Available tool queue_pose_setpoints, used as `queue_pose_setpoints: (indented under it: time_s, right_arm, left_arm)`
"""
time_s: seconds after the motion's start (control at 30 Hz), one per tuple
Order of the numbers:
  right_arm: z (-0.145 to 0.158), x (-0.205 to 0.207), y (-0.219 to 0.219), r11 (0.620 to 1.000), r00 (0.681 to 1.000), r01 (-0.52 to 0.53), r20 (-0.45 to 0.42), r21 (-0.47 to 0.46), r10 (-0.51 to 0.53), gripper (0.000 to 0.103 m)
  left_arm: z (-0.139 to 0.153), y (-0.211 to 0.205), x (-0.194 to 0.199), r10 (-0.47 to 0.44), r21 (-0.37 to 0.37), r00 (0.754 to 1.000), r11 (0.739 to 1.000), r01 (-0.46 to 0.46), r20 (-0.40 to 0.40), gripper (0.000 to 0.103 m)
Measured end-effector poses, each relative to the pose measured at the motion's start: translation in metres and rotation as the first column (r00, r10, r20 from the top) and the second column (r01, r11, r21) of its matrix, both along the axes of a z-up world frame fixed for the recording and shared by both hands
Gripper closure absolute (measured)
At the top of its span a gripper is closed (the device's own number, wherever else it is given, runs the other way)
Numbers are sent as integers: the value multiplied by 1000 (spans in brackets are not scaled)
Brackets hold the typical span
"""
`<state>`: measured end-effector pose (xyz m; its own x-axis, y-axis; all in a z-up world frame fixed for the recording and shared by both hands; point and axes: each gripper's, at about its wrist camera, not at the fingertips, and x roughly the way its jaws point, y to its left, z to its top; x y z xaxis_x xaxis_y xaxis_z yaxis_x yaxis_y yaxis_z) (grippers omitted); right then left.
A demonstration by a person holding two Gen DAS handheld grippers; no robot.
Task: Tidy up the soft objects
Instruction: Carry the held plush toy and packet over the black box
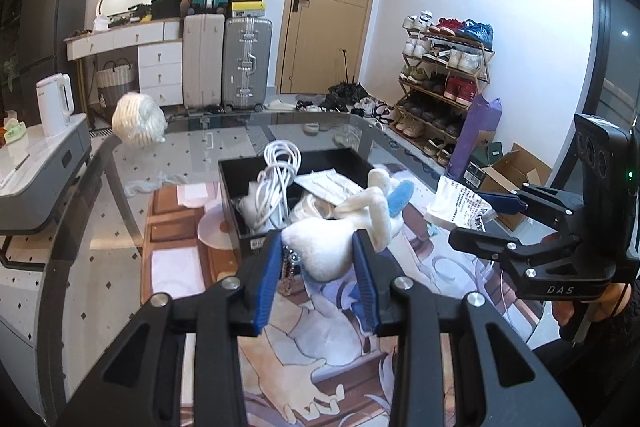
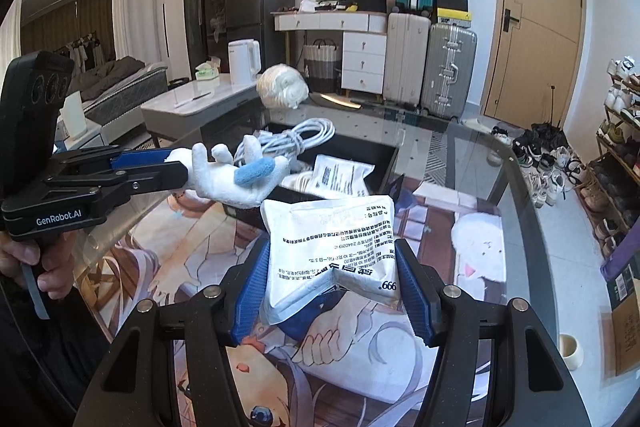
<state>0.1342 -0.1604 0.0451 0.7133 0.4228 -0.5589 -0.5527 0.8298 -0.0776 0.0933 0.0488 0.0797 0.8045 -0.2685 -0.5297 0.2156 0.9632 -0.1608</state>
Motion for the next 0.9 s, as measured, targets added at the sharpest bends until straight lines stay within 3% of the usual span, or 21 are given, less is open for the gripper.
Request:
queue_pose_setpoints:
  time_s: [0.43, 0.9]
  right_arm:
    - [41, -4, -1, 999, 998, 24, 58, 38, -27, 42]
    - [81, -14, 22, 1000, 994, 10, 111, 0, -10, 42]
  left_arm:
    - [33, 7, 3, 30, -27, 997, 999, -29, 73, 69]
    - [68, 27, -2, 93, -30, 987, 996, -90, 135, 69]
